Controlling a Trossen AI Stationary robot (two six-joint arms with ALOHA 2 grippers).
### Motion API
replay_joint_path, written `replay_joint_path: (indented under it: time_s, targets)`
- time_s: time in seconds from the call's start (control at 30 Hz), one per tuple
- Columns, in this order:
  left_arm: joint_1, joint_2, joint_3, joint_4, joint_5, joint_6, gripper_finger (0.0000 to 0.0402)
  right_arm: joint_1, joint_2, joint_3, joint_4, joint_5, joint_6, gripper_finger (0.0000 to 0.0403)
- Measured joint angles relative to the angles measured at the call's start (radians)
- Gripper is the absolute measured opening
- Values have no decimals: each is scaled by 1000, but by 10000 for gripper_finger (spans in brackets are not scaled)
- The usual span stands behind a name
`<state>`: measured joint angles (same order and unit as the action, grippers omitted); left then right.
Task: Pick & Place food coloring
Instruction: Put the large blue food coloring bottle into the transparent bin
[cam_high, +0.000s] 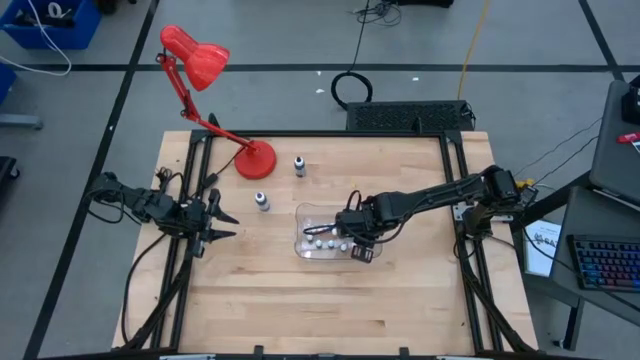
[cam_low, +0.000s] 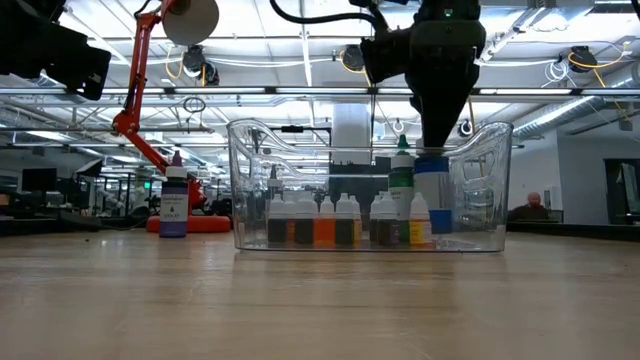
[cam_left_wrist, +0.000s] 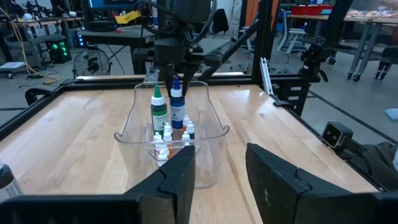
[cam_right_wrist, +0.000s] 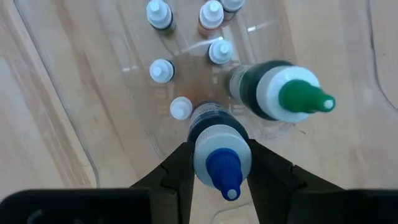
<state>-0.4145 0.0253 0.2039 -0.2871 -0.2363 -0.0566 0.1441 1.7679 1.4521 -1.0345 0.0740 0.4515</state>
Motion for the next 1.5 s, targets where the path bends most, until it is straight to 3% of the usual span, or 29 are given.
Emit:
replay_joint_path:
  time_s: [1.3,1.37,1.5]
  targets:
    - [0,0,0,0,0,0,145,-15,-17,-65,87,-27,53,110]
    - [0,0,0,0,0,0,145,-15,-21,-66,85,-29,74,128]
    - [0,0,0,0,0,0,145,-14,-50,-66,86,-27,127,214]
